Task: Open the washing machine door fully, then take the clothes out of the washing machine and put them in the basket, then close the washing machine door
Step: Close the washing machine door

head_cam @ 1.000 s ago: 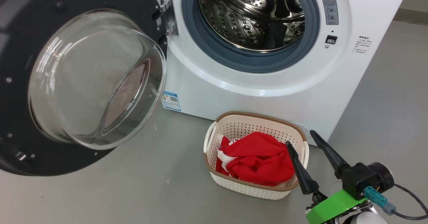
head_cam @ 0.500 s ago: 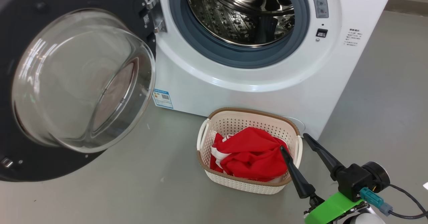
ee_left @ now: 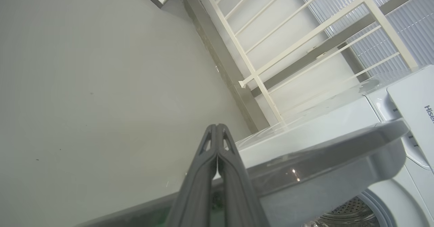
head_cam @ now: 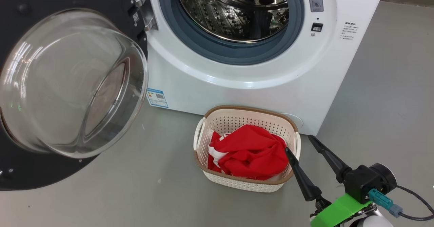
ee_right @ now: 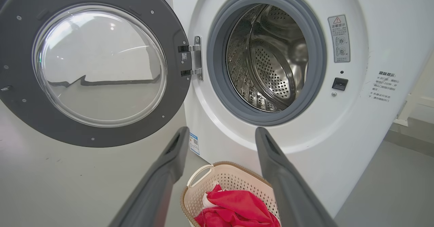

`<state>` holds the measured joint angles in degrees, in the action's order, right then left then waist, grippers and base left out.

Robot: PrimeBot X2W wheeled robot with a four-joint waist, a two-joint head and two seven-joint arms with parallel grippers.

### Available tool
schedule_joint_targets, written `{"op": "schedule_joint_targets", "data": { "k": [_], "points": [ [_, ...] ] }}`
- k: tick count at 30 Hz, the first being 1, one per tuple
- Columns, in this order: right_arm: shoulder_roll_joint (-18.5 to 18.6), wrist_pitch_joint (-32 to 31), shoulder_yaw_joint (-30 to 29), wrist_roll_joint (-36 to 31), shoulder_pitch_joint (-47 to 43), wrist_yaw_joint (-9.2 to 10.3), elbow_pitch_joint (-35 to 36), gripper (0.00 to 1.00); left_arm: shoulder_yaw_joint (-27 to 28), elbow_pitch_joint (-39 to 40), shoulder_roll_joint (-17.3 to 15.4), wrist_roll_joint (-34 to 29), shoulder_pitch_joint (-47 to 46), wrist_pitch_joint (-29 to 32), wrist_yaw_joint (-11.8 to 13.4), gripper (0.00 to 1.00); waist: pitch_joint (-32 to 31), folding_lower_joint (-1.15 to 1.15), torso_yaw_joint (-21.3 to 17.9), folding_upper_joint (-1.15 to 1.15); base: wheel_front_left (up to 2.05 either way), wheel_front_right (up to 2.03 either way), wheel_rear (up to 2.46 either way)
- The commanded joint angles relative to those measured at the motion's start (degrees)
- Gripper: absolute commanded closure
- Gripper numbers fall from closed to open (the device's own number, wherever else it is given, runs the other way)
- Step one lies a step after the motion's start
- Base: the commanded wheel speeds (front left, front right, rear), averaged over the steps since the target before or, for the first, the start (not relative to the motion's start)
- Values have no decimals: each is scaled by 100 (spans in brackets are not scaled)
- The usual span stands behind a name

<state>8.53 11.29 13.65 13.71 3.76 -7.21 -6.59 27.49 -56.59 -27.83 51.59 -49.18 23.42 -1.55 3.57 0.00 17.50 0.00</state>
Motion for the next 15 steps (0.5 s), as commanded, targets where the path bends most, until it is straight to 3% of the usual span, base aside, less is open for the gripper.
{"op": "schedule_joint_targets", "data": {
  "k": [1, 15],
  "points": [
    [44, 9, 126, 84, 202, -28, 171, 0, 40, 76, -358, 81, -93, 128, -97, 100, 7, 0, 14, 0, 0, 0, 0],
    [70, 27, 168, 248, 166, -28, 182, 0, 196, 91, -7, 641, -31, 712, -416, 100, 52, 0, 234, 0, 0, 0, 0]
  ]
}}
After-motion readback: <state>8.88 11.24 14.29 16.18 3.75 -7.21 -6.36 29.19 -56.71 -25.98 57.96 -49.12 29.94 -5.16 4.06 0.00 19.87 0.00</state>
